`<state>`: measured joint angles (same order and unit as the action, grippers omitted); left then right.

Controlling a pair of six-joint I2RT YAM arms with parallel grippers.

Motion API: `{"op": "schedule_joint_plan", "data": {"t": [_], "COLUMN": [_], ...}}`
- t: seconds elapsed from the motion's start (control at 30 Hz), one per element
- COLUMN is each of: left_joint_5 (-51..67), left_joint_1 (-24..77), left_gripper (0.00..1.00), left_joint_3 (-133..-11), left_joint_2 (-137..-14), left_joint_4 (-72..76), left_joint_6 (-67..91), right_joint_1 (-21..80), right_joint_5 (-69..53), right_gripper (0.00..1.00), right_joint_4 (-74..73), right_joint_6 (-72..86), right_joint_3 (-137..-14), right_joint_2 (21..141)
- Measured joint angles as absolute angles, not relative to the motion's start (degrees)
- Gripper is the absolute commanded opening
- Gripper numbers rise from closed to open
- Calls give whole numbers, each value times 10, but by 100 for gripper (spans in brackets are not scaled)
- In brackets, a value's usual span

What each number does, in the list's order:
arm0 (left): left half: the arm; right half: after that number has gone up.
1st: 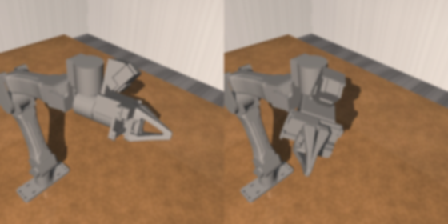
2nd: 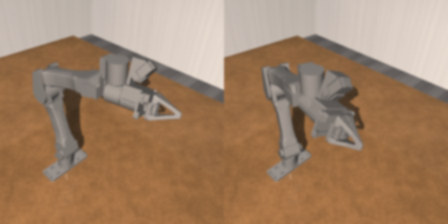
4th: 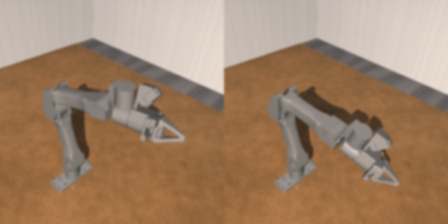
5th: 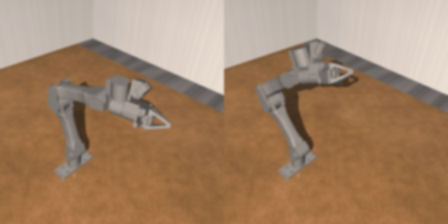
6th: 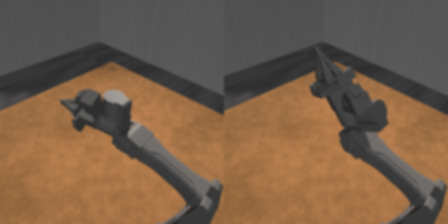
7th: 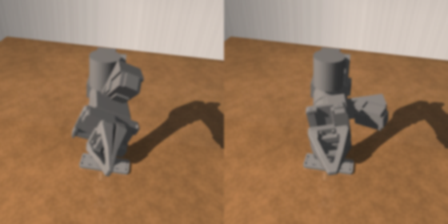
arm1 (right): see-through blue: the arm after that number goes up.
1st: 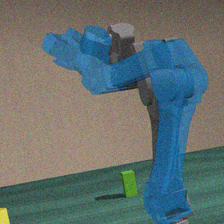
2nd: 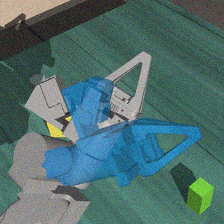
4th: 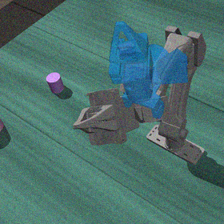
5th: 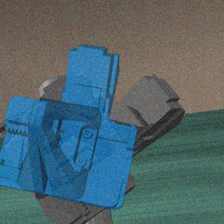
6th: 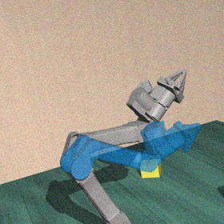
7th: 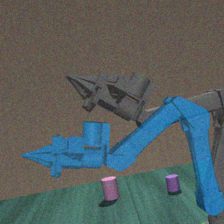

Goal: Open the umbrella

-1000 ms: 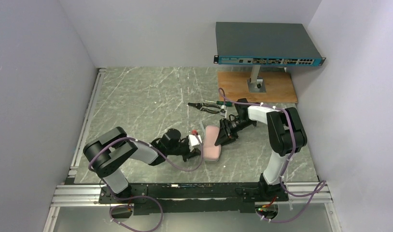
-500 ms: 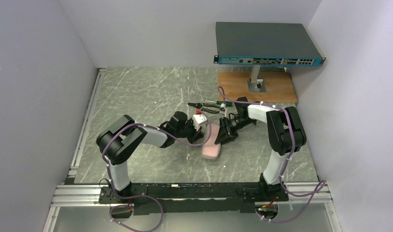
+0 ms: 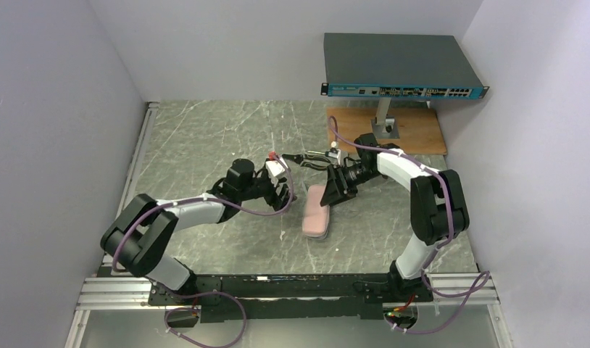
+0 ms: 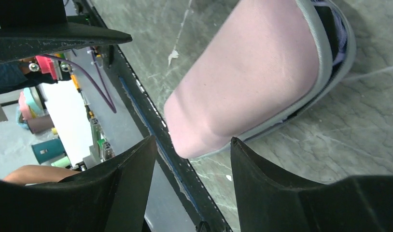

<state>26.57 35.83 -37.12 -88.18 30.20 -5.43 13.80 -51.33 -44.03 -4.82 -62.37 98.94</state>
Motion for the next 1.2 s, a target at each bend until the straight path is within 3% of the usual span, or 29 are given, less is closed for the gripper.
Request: {"op": "schedule_joint_plan", "data": {"t": [0.3,0.37,0.53,0.7,0.87,1.2], "left_joint_5": [318,333,318,279,235,217], "left_joint_1": [334,336,399,444,435,413], "left_gripper": [76,76,75,71,70,70], "left_joint_3": [-370,-370,-370,-396,-424,-424], "left_joint_2": [-823,-813,-802,-828,-852,-852], "left_joint_4": [245,240,224,209,198,151], "left_joint_6": [-82,-96,-153,-153,-129,-100], "right_joint_1": [149,150,140,87,84,102], "right_joint_5": [-546,-547,-511,-458,-411,-423], "right_gripper": [58,53,32,1,0,0], "right_joint_4": [-428,-424,-404,-376,-339,-222], "right_joint_6": [-32,-31,0,37,80,153], "right_joint_3": [-658,-670,-662,-576,-500,-491], "right_joint_2": [1001,1002,967,883,867,931]}}
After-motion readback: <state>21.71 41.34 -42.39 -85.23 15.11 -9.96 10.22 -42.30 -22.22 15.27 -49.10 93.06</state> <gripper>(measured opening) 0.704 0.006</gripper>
